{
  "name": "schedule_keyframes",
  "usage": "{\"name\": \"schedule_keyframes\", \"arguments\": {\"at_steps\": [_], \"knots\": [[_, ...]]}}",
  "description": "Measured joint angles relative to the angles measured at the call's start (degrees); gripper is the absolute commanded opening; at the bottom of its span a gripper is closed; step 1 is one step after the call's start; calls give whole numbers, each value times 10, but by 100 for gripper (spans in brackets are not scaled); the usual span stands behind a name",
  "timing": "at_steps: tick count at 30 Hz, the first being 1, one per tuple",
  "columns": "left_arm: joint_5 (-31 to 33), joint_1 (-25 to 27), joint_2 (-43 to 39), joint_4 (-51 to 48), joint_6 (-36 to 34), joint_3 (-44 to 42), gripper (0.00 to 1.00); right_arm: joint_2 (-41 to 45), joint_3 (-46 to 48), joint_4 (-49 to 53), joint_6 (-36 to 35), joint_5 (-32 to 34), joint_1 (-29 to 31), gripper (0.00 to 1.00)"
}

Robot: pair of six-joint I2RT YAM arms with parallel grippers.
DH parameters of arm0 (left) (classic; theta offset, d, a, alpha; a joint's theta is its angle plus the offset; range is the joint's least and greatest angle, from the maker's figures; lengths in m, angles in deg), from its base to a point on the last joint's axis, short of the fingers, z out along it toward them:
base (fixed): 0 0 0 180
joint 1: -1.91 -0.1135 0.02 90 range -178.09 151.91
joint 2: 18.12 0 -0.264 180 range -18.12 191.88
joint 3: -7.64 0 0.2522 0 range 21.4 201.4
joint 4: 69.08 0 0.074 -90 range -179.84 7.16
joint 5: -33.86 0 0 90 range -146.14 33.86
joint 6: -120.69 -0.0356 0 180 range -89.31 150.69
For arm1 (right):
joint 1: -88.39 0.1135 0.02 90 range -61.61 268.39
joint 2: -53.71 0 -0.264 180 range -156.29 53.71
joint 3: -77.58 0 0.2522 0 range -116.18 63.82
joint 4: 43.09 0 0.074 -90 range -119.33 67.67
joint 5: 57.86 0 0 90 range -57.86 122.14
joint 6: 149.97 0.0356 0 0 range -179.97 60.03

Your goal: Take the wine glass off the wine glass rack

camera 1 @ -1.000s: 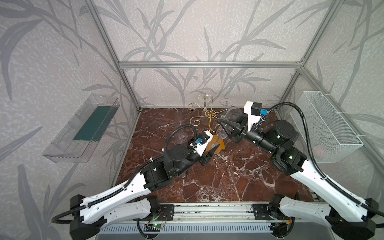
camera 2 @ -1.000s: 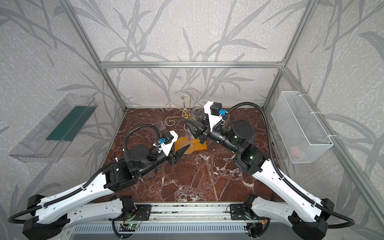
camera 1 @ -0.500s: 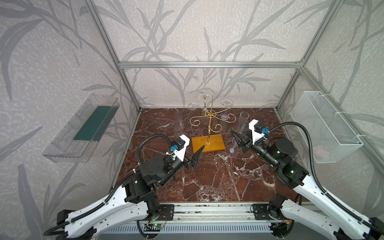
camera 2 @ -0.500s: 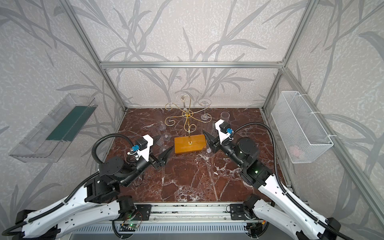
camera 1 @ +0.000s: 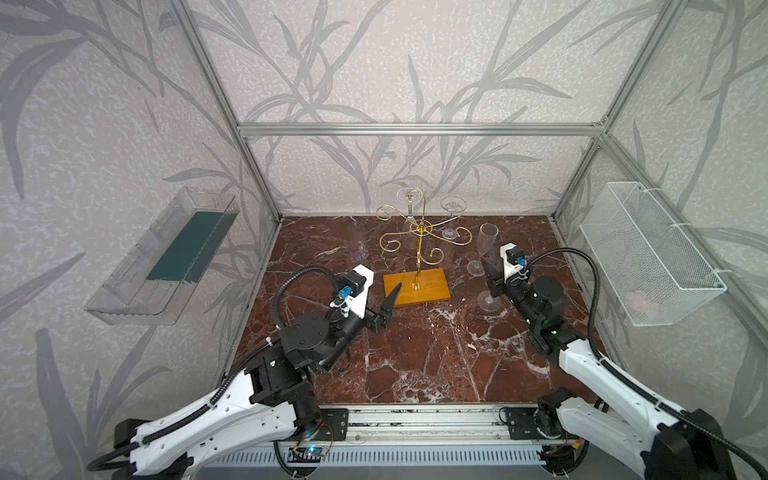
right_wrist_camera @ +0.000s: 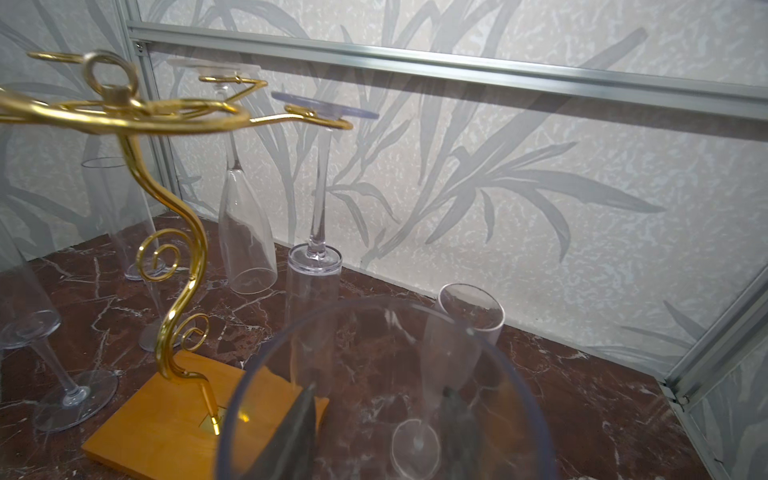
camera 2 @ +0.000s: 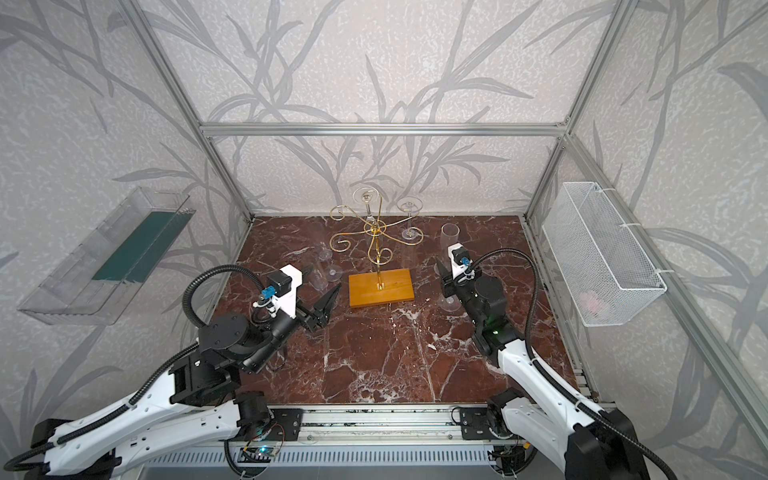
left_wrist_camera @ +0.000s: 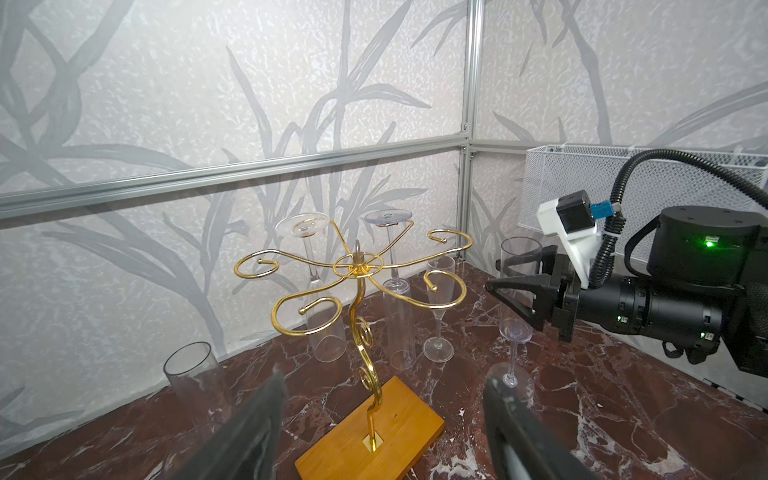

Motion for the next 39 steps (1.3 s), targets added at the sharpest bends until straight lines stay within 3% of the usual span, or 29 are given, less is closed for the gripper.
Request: {"name": "schedule_keyframes", "arguments": {"at_steps": [13, 28, 35, 39], "knots": [[66, -1, 29, 49, -44, 0, 77, -209, -12, -177, 3, -39, -37, 39], [77, -8, 38, 56, -44, 0, 78, -254, -20, -217, 3, -46, -53, 43], [76, -8, 31, 55, -39, 0, 78, -254, -16, -223, 4, -43, -56, 70], [75, -8, 23, 54, -38, 0, 79, -253, -10, -224, 5, -43, -56, 81]]}}
